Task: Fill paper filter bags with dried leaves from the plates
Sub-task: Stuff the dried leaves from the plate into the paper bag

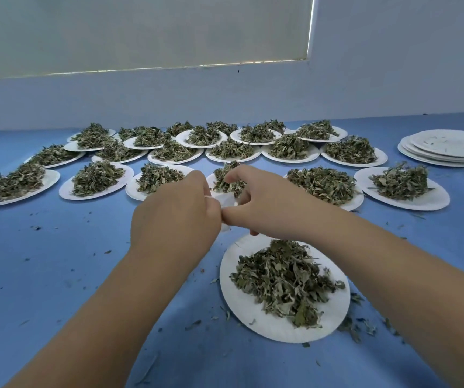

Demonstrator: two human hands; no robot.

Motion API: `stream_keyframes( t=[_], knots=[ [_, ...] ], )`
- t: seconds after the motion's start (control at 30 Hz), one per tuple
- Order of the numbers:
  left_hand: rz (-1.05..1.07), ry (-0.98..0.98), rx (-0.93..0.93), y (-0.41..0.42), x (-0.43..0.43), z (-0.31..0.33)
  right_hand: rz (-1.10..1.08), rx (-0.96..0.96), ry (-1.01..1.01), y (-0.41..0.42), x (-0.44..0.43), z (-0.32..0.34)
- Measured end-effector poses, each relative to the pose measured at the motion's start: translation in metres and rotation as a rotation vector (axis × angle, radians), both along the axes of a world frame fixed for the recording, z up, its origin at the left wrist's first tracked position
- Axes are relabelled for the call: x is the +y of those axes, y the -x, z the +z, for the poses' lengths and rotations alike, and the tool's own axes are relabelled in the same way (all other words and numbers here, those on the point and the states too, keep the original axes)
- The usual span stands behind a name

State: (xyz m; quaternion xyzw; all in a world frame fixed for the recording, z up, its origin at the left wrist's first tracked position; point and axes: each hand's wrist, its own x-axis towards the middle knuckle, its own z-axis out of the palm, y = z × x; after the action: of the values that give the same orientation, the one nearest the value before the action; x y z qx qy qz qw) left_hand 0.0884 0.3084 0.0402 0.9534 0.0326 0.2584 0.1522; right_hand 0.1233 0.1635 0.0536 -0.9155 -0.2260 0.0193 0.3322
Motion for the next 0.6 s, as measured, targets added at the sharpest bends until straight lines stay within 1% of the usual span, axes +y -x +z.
stream_keyframes(
  t=[0.07,0.2,0.27,0.37,0.53,0.6],
  knots=[
    [-0.046,0.061,-0.006,-0.003,0.002,-0.002,-0.010,-0.037,0.010,-0.006,0.005,-0.004],
    [-0.308,0.190,-0.014,-0.005,0.002,-0.008,-0.045,-0.042,-0.002,-0.014,0.003,-0.011],
    [-0.391,0.222,0.006,-0.005,0.001,-0.011,-0.055,-0.024,-0.026,-0.016,-0.003,-0.014],
    [-0.427,0.256,0.006,-0.006,0.000,-0.013,-0.039,-0.047,-0.053,-0.016,-0.013,-0.015],
    [-0.475,0.396,0.022,-0.004,0.000,-0.006,-0.046,-0.103,-0.043,-0.010,-0.027,-0.017],
    [-0.462,0.380,-0.014,-0.002,0.000,-0.005,-0.065,-0.113,-0.052,-0.004,-0.033,-0.018]
  ],
)
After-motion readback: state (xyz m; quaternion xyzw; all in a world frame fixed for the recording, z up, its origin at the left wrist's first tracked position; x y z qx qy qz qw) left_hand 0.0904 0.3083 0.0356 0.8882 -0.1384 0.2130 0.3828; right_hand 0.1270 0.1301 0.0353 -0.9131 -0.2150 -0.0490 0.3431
